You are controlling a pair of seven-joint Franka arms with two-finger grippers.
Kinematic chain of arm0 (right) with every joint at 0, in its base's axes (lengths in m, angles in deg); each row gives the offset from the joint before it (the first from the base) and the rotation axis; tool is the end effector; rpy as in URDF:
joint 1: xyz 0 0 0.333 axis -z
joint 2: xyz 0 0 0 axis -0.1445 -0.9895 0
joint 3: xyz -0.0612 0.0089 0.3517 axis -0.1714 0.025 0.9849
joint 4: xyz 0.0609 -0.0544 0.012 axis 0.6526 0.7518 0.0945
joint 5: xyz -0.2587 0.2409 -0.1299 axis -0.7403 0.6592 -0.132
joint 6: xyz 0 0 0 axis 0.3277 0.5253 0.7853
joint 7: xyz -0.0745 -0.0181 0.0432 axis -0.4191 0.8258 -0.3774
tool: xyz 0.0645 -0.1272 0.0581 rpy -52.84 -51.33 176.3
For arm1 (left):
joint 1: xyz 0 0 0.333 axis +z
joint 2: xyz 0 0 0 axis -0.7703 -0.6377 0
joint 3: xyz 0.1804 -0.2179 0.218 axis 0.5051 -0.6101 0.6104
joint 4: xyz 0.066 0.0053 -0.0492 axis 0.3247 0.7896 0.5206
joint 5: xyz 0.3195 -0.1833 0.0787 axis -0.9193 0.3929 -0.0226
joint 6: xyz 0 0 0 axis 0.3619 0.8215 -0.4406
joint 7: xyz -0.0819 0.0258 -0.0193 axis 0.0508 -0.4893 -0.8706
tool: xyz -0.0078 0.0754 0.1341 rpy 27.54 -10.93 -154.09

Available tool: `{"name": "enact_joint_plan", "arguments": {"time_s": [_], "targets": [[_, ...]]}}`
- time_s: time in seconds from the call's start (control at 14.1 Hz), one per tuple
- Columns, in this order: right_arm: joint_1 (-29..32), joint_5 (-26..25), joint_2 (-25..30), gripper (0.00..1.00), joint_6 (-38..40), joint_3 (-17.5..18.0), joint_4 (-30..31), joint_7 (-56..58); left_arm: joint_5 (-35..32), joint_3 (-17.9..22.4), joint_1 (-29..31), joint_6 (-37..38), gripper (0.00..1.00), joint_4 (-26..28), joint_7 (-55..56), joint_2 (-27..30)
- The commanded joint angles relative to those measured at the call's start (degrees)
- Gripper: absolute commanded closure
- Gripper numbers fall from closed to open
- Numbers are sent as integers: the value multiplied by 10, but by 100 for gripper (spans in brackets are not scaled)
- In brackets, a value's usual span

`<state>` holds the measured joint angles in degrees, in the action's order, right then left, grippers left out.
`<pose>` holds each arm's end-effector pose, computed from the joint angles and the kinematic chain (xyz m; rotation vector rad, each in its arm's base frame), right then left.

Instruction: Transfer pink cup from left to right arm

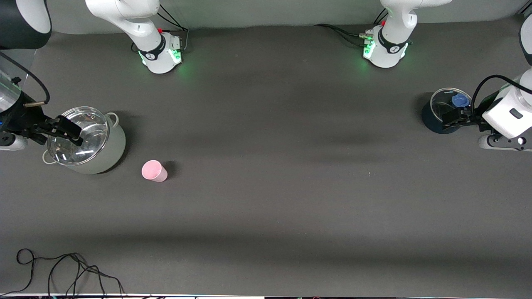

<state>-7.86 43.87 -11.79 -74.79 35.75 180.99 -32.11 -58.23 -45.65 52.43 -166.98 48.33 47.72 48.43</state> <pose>0.5704 0.0146 0.6038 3.0920 -0.1090 0.1806 0.5501 -0.0208 0.5615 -3.1264 0.1067 0.1842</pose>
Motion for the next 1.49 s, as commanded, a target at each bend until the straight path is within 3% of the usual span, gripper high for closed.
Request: {"name": "enact_joint_plan", "arguments": {"time_s": [0.0,1.42], "targets": [[-10,10,-19,0,16,-10,-21,2,3,1,-1,0,0,-16,7,-8],[-10,13,-9,0,15,-12,0,2,3,1,-3,0,0,-16,15,-10]]}}
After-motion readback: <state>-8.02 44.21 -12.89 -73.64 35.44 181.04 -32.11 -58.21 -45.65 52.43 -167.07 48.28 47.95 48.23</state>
